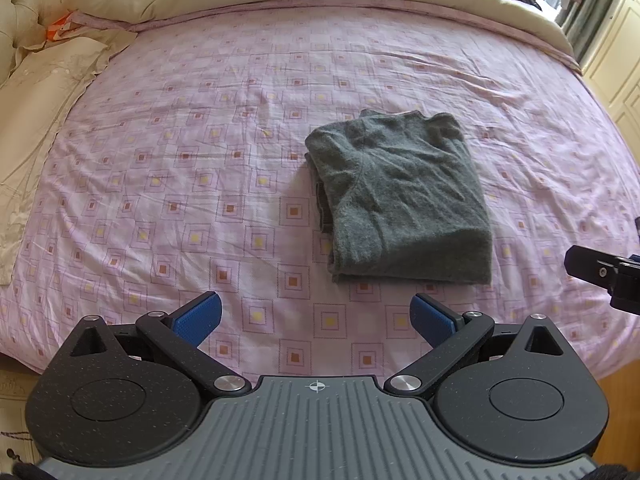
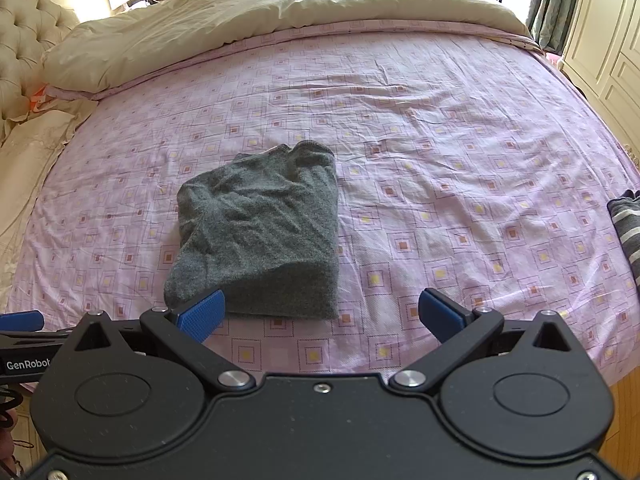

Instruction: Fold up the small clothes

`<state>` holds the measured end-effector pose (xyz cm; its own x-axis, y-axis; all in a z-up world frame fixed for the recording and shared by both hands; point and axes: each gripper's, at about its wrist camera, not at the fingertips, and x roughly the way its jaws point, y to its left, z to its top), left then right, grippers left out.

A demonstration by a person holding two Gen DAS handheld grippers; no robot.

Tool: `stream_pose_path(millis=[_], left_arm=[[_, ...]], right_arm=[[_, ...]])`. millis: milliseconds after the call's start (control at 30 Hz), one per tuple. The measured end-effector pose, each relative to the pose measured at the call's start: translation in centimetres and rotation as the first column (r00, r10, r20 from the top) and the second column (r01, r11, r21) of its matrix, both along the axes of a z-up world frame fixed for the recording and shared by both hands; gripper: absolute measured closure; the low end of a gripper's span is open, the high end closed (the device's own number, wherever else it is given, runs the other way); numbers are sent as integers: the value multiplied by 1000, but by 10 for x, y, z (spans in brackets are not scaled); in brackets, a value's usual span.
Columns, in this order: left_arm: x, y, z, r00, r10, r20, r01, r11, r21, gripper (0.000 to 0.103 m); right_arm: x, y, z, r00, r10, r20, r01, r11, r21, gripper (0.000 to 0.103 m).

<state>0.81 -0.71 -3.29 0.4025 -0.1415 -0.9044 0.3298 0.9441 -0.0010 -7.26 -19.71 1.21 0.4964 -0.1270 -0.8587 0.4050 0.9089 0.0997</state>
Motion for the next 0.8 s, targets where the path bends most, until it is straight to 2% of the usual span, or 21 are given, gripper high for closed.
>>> stream_pose_path(millis=[800], left_arm=[[4,-1,-1,1000,2,5,-2,1000,8,1]], right_arm=[[5,2,-5,1000,-6,-2,6,1000,13,0]])
